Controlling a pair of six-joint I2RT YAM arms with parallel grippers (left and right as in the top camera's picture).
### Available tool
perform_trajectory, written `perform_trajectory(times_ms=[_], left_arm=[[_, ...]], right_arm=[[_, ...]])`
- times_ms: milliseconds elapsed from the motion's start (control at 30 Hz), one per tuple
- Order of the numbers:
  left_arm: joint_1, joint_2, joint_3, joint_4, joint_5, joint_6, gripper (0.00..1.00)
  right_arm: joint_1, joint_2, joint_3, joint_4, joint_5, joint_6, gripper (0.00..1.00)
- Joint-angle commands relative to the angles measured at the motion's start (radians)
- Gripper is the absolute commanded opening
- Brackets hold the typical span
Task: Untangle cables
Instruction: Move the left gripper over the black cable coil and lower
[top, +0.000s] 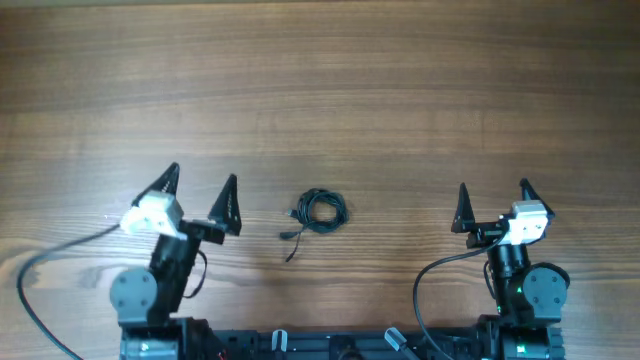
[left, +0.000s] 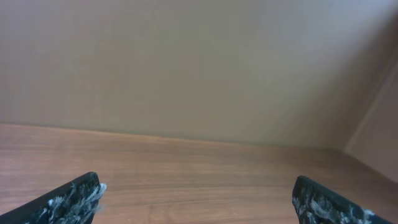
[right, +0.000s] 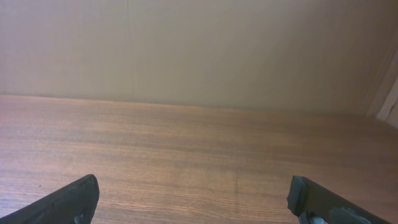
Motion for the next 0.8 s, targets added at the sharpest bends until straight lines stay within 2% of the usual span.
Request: perform_trajectory(times_ms=[0, 200, 367, 533, 633, 767], left_arm=[[0.007, 0.179, 0.148, -0.034, 0.095, -0.02, 1.0], [0.001, 0.471, 0.368, -0.207, 0.189, -0.021, 1.0], [-0.087, 0.689, 0.537, -0.394, 0.187, -0.015, 1.0], [-0.203, 0.874, 0.567, -0.353, 0.187, -0.016, 1.0], [-0.229, 0.953, 0.567, -0.355, 0.192, -0.018, 1.0], [-0.259, 1.057, 0.567, -0.348, 0.273, -0.097, 1.0]], right_arm=[[0.005, -0.013, -0.001, 0.005, 0.018, -0.005, 1.0], [0.005, -0.013, -0.001, 0.005, 0.018, -0.005, 1.0], [0.005, -0.012, -0.001, 0.003, 0.018, -0.004, 1.0], [0.005, -0.012, -0.001, 0.003, 0.018, -0.005, 1.0], [0.005, -0.012, -0.001, 0.003, 0.018, -0.005, 0.99], [0.005, -0.012, -0.001, 0.003, 0.018, -0.005, 1.0]])
